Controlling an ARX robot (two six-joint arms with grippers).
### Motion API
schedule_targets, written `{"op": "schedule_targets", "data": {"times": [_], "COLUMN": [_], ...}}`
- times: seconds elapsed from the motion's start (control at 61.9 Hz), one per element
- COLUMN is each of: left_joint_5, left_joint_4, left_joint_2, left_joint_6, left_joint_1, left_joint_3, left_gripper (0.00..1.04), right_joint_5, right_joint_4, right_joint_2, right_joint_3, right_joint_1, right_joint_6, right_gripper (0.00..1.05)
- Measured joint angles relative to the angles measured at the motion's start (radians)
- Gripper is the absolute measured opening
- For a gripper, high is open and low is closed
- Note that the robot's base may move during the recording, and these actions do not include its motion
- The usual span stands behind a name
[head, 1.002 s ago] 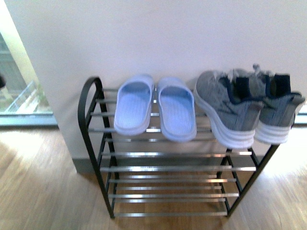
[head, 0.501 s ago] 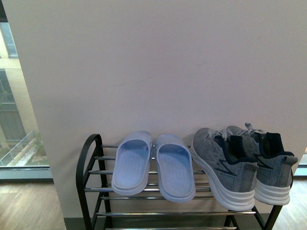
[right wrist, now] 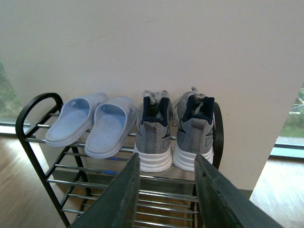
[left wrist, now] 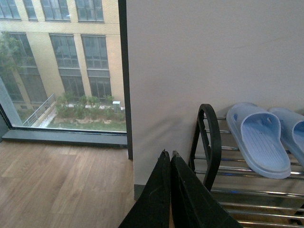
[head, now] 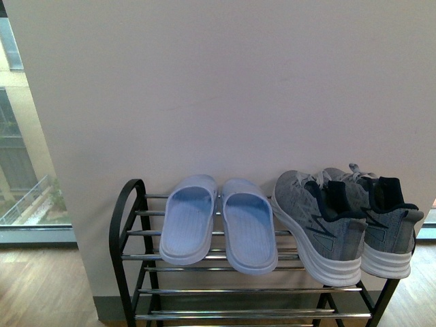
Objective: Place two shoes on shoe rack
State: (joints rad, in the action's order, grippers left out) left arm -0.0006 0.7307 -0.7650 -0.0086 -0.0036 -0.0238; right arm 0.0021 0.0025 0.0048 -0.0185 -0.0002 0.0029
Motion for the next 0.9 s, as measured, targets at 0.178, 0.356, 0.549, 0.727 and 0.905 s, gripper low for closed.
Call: {"op": "schedule_targets", "data": {"times": [0.178, 0.356, 0.549, 0.727, 0.905], "left_joint_5": [0.0, 0.0, 0.0, 0.0, 0.0], "left_joint_4": [-0.122, -0.219, -0.309, -0.383, -0.444], "left_joint_2": [0.139, 0.246, 0.34, 0.417, 0.478], "left_joint_6": [0.0, 0.0, 0.0, 0.0, 0.0], "left_joint_1": [0.0, 0.0, 0.0, 0.0, 0.0], "left_joint_3": [0.008, 0.009, 0.009, 0.009, 0.009], "left_gripper": [0.01, 0.01, 0.01, 0.01, 0.01], "right_joint_5": [0.0, 0.0, 0.0, 0.0, 0.0], "right_joint_4": [0.0, 0.0, 0.0, 0.0, 0.0], "right_joint_2": [0.0, 0.0, 0.0, 0.0, 0.0], "right_joint_3": [0.0, 0.0, 0.0, 0.0, 0.0], "right_joint_1": [0.0, 0.0, 0.0, 0.0, 0.0], "right_joint_6": [-0.001, -0.002, -0.002, -0.002, -0.002], "right_gripper": [0.02, 0.28, 0.6, 0.89, 0.95]}}
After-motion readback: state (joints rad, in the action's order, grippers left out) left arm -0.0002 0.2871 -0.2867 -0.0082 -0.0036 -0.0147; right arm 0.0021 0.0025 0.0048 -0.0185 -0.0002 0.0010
